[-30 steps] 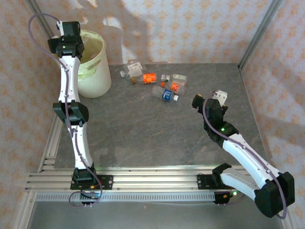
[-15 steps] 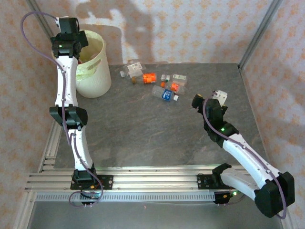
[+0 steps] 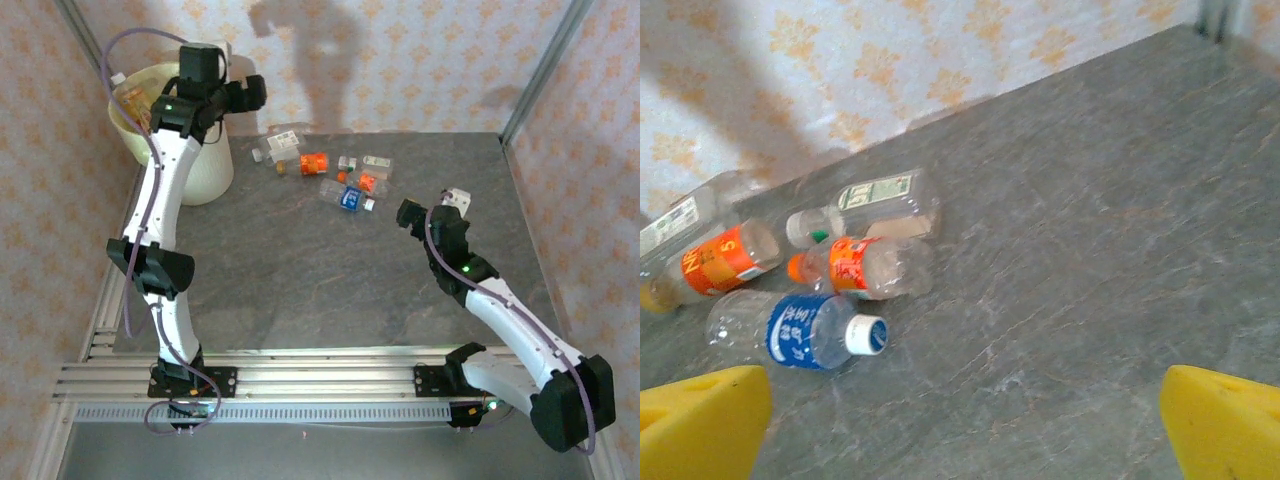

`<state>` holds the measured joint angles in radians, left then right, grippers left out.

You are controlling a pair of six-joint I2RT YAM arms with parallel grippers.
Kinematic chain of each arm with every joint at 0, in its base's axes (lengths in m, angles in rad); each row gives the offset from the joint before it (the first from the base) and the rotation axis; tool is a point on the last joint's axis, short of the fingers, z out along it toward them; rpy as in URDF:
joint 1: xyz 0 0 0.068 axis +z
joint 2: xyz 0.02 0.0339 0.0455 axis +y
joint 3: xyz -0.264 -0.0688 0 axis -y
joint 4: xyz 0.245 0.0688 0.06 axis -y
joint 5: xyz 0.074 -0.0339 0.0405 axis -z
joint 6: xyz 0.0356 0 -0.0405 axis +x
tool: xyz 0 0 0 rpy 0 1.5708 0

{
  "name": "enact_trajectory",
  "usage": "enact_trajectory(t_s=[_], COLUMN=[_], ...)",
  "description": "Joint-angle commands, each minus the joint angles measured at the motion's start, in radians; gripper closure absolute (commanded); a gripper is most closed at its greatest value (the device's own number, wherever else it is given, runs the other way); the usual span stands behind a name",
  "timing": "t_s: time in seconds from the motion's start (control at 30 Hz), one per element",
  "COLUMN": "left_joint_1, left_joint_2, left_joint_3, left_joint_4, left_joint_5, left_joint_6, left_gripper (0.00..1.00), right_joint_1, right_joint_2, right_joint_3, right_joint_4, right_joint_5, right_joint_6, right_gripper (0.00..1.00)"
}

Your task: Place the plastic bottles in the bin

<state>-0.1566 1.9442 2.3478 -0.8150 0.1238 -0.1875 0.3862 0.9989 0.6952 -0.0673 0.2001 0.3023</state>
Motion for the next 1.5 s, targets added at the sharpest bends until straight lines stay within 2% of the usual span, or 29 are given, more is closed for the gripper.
enact_trajectory(t_s=[0.0, 0.3, 0.43, 0.53, 0.6, 0.73, 1.0, 1.23, 1.33, 1.47], left_joint_1=[-0.041, -0.199, -0.273, -0.304, -0.317, -0.328, -0.354, -0.36, -0.362, -0.361], left_joint_2=[-0.02, -0.051, -0.076, -0.083, -0.089, -0.049, 0.122, 0.231, 0.271, 0.31], left_joint_3=[-0.056, -0.299, -0.41, -0.469, -0.543, -0.631, -0.559, -0.539, -0.496, -0.437], left_joint_4=[0.044, 0.078, 0.097, 0.094, 0.159, 0.276, 0.322, 0.386, 0.394, 0.327], left_joint_5=[0.006, -0.132, -0.288, -0.361, -0.335, -0.177, -0.044, -0.029, -0.023, -0.084], left_joint_6=[-0.088, -0.435, -0.61, -0.745, -0.839, -0.985, -1.106, -1.27, -1.267, -1.243], left_gripper=[0.0, 0.0, 0.0, 0.0, 0.0, 0.0, 0.0, 0.0, 0.0, 0.01], right_joint_1=[-0.043, -0.123, -0.129, -0.129, -0.13, -0.13, -0.13, -0.129, -0.129, -0.129], right_joint_2=[0.03, 0.049, 0.043, 0.037, 0.031, 0.006, -0.069, -0.138, -0.161, -0.18], right_joint_3=[0.02, 0.037, 0.028, 0.026, 0.026, 0.029, 0.018, 0.006, 0.003, -0.009], right_joint_4=[0.018, 0.007, 0.006, -0.015, -0.031, -0.073, -0.166, -0.224, -0.247, -0.255], right_joint_5=[-0.175, -0.245, -0.229, -0.206, -0.192, -0.174, -0.154, -0.129, -0.114, -0.104], right_joint_6=[-0.006, 0.024, 0.046, 0.056, 0.061, 0.055, 0.035, 0.025, 0.02, 0.016], right_gripper=[0.01, 0.01, 0.01, 0.01, 0.01, 0.01, 0.01, 0.01, 0.01, 0.0])
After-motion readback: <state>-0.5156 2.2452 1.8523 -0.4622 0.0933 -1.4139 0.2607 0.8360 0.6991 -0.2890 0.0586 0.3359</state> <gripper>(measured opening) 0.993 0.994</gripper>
